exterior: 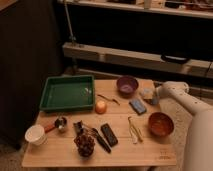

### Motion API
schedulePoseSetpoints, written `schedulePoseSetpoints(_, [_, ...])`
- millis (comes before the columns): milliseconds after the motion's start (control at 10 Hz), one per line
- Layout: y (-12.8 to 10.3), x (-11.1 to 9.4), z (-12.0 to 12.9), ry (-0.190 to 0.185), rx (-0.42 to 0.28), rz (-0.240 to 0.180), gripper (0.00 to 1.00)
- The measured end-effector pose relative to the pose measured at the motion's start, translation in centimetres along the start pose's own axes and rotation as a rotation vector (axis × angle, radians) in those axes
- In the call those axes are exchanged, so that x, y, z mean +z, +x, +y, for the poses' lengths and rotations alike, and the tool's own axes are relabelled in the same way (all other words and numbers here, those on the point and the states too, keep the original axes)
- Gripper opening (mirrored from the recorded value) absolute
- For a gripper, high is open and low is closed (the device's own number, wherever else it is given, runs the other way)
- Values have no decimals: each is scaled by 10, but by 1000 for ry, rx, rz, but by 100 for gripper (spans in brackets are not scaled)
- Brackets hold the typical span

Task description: Place towel in table surface

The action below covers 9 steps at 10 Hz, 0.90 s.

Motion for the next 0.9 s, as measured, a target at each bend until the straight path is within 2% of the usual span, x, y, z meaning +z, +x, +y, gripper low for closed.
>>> schedulePoseSetpoints(900, [1,-8,-4,-4,4,2,0])
